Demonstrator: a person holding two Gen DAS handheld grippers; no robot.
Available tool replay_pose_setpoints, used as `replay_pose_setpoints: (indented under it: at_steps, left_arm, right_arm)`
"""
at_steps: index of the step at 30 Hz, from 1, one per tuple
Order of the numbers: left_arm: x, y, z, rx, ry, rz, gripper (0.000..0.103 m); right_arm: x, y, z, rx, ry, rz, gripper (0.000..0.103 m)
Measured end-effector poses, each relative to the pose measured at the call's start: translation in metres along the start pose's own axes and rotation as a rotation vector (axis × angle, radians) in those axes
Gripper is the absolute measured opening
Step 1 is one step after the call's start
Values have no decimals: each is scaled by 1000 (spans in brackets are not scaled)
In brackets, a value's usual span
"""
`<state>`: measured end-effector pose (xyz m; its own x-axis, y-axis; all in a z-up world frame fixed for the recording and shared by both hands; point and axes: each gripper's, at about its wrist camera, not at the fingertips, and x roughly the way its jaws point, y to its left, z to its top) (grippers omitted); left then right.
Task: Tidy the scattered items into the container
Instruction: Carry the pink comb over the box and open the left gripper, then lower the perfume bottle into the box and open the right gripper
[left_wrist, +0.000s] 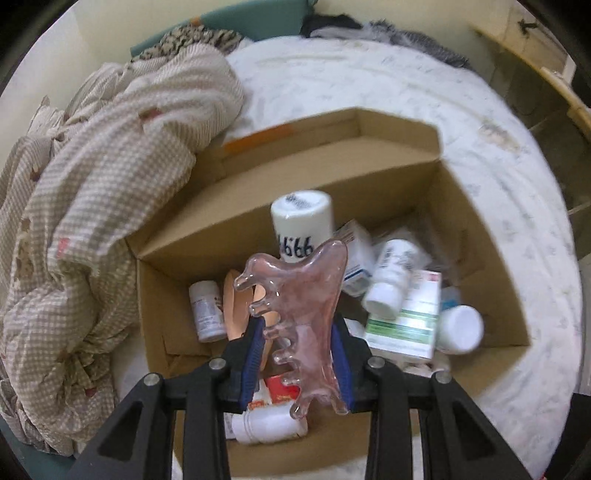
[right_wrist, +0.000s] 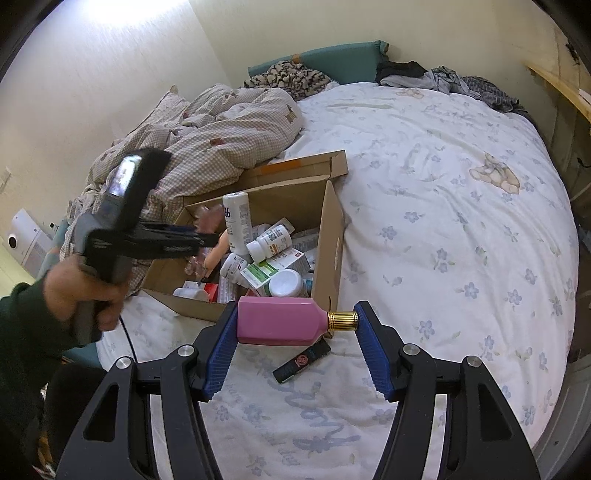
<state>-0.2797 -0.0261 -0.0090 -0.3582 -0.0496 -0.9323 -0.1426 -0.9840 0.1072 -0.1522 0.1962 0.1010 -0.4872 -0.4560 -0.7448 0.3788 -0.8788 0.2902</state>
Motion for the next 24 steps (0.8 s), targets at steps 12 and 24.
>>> replay_pose_setpoints:
  at_steps: [12, 24]
  left_arm:
    - [-12, 23, -19, -107, -32, -93, 58]
    - [-67, 14, -131, -161, -100, -302, 58]
  right_arm:
    - [19, 9, -6, -22, 44, 9, 66]
    - [47, 26, -6, -37, 95, 32, 66]
